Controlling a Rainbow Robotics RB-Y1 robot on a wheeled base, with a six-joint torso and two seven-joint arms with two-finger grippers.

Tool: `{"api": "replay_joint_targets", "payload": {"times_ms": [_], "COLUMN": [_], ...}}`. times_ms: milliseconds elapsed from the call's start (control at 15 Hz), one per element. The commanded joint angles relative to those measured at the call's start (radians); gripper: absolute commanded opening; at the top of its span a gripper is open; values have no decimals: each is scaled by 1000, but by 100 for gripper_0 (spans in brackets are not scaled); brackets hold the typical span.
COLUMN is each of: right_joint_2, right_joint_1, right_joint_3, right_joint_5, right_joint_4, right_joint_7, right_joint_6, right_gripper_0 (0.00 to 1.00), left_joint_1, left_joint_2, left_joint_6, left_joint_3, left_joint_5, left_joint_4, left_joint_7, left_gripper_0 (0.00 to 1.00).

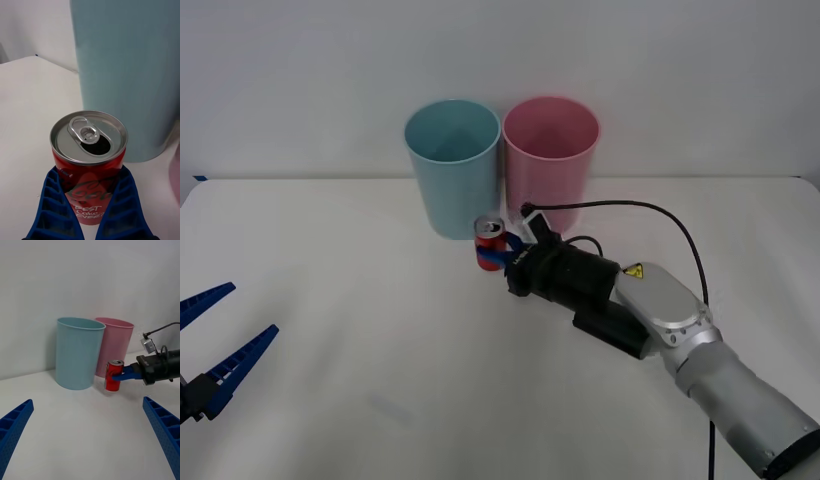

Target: Grasp the object on the table and drop it into the matching bin: aluminum can to the light blue bin, PET bottle to the pink bin.

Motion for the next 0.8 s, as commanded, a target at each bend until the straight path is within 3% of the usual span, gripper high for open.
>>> {"api": "replay_joint_targets", "payload": {"times_ms": [67,533,800], "right_joint_2": [-69,-266,-345], "right_joint_1": [91,237,249], "right_joint_3": [0,0,-9], "right_joint_5": [-2,0,0], "right_joint_4": [-153,-524,-659], "right_joint_7": [-40,-292,-422], "right_joint_6": [-8,2,38], "right_gripper_0": [0,0,0], "left_joint_1": [0,0,0], "left_joint_2": [0,0,0], "left_joint_6": [0,0,0], "left_joint_3": [0,0,0], "left_joint_5": [0,0,0], "left_joint_4": [0,0,0], "left_joint_7": [0,0,0], "left_gripper_0": [100,100,100]}}
